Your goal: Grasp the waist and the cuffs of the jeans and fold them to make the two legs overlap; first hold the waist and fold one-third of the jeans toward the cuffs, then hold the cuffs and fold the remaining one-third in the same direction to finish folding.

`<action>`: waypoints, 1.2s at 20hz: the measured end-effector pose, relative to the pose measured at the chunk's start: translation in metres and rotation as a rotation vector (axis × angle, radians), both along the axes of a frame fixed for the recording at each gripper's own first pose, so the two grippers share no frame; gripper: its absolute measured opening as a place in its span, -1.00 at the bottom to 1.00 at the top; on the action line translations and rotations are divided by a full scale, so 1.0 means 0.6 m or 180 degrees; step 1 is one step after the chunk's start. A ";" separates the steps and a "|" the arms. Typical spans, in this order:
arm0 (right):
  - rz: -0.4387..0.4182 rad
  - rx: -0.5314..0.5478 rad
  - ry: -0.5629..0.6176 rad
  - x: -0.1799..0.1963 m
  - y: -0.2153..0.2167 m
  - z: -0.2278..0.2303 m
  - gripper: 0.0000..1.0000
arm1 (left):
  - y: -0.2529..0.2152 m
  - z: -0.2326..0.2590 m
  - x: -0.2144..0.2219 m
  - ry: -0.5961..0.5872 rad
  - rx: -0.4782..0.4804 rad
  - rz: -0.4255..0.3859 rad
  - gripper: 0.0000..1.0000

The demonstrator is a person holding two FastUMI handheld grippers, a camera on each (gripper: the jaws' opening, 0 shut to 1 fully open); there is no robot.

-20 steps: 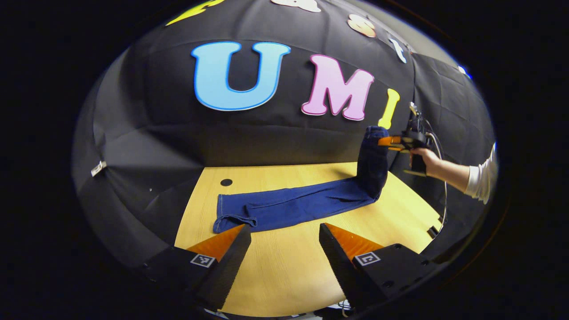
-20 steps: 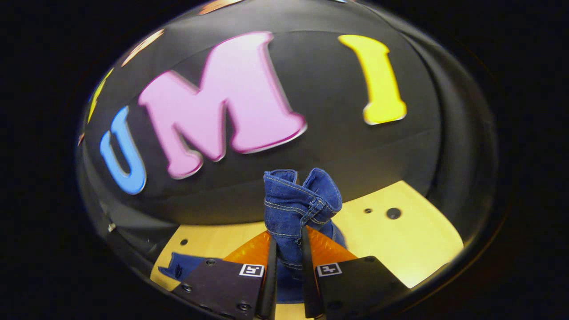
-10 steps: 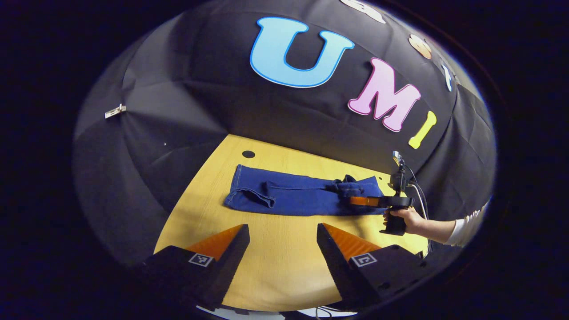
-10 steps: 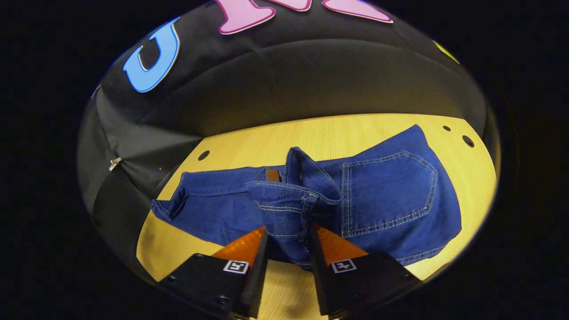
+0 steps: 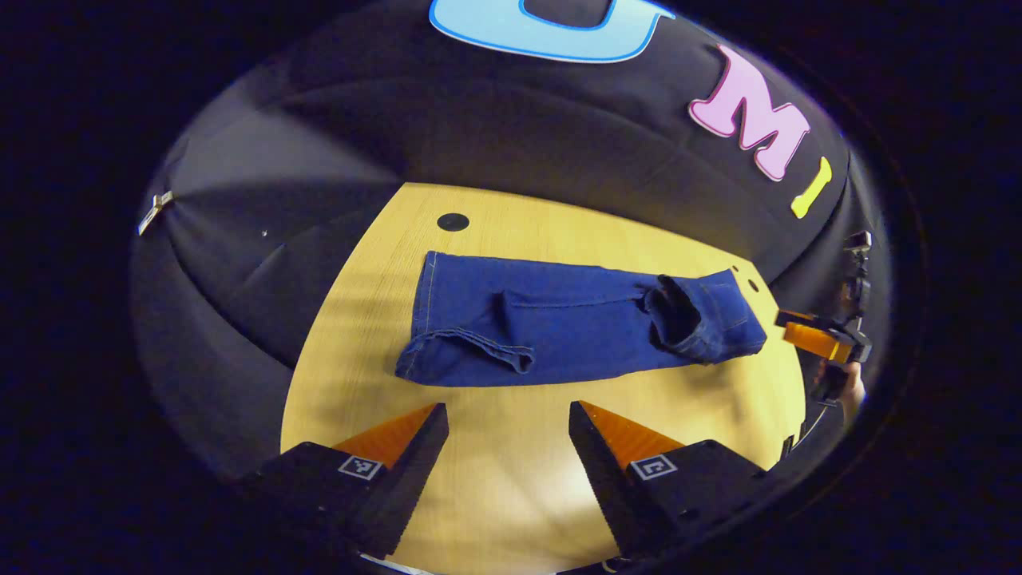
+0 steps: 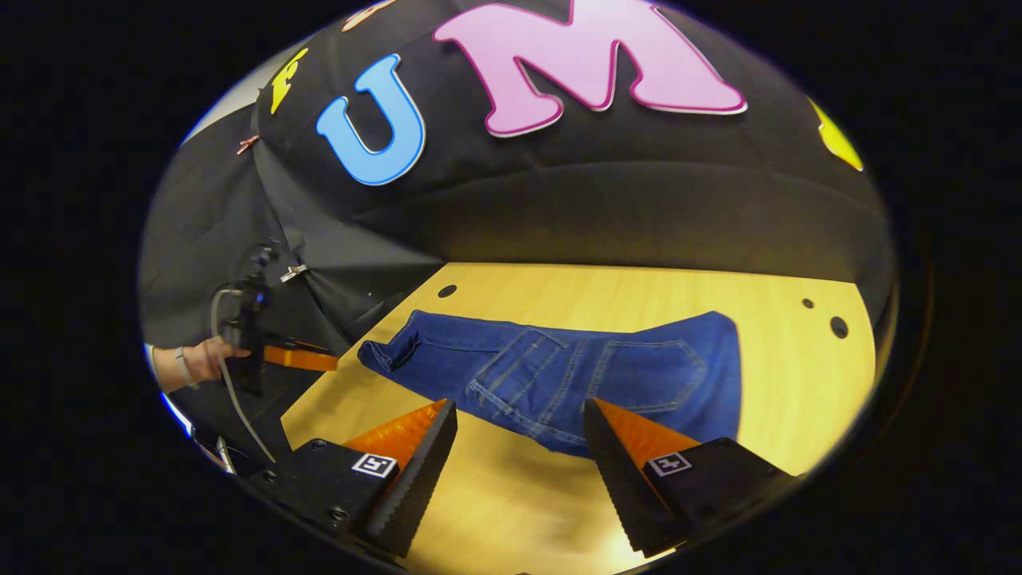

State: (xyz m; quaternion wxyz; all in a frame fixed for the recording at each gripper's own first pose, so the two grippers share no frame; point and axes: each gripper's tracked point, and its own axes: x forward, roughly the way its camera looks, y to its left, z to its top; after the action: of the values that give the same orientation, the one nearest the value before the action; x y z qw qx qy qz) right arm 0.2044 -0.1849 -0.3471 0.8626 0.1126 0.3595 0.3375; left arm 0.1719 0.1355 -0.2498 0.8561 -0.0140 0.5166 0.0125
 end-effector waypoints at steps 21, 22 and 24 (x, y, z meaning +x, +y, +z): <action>-0.0666 -0.0181 0.0371 -0.010 -0.221 -0.053 0.94 | 0.094 -0.152 0.115 0.0837 0.0264 0.0296 0.89; -0.0662 -0.0212 0.0390 -0.012 -0.227 -0.056 0.94 | 0.090 -0.150 0.120 0.0775 0.0246 0.0347 0.90; -0.0652 -0.0239 0.0390 -0.013 -0.232 -0.057 0.94 | 0.069 -0.154 0.119 0.0819 0.0208 0.0308 0.56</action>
State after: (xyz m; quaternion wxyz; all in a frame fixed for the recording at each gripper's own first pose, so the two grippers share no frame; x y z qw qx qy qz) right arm 0.1965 -0.3240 -0.3815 0.8726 0.1368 0.4106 0.2265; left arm 0.2431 0.1766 -0.3422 0.7811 -0.0092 0.6201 0.0723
